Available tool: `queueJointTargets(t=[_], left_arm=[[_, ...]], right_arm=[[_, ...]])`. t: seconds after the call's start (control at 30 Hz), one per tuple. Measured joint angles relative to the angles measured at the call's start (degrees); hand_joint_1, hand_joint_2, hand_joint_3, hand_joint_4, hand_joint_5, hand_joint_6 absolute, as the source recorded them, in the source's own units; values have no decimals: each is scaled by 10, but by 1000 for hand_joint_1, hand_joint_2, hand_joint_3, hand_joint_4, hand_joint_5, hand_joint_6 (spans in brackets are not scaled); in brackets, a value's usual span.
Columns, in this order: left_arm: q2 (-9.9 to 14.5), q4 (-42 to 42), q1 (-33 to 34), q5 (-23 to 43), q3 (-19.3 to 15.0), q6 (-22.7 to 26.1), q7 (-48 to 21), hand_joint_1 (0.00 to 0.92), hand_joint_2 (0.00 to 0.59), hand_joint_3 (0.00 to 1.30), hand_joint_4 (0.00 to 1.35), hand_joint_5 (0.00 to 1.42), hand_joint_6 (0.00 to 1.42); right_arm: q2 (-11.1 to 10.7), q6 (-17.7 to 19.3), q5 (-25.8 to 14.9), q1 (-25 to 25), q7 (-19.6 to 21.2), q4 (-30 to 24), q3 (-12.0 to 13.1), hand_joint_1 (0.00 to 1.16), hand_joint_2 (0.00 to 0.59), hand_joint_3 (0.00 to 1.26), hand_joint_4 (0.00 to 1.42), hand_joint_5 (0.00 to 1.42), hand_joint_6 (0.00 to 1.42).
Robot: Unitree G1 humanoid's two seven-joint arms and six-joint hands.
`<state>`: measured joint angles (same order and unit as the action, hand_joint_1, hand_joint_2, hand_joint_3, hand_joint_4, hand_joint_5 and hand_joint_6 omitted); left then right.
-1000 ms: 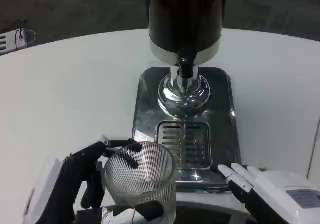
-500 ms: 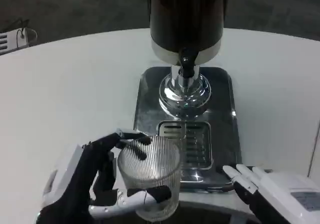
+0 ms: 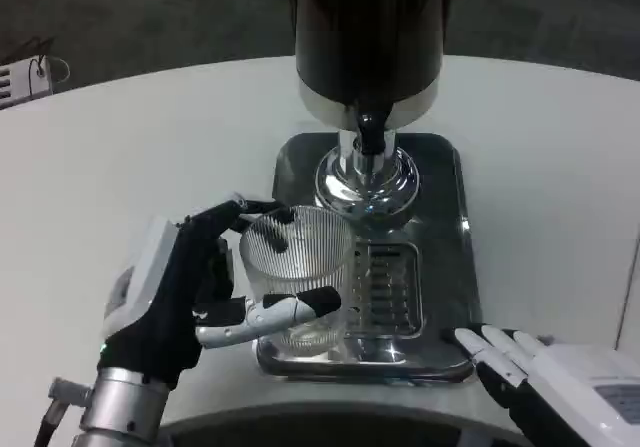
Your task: Grasp the cup under the faucet to collect the drink, then remove the cup.
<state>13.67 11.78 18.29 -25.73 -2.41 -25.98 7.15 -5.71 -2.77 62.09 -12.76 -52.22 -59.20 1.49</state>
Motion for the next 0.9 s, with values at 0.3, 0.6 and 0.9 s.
queueJointTargets(t=[0.3,0.6,0.9], left_arm=[[-1,73,49,-29,31,28,46,567,0,990,1131,1324,1424],[-8,107,97,-45,61,55,75,559,0,990,1131,1324,1424],[-10,143,138,-58,82,67,91,557,0,985,1120,1324,1424]], right_arm=[[4,16,-23,-17,0,0,10,524,459,44,0,0,0],[4,17,-53,-31,0,0,25,527,464,44,0,0,10],[6,18,-74,-47,0,0,31,533,468,44,0,0,28]])
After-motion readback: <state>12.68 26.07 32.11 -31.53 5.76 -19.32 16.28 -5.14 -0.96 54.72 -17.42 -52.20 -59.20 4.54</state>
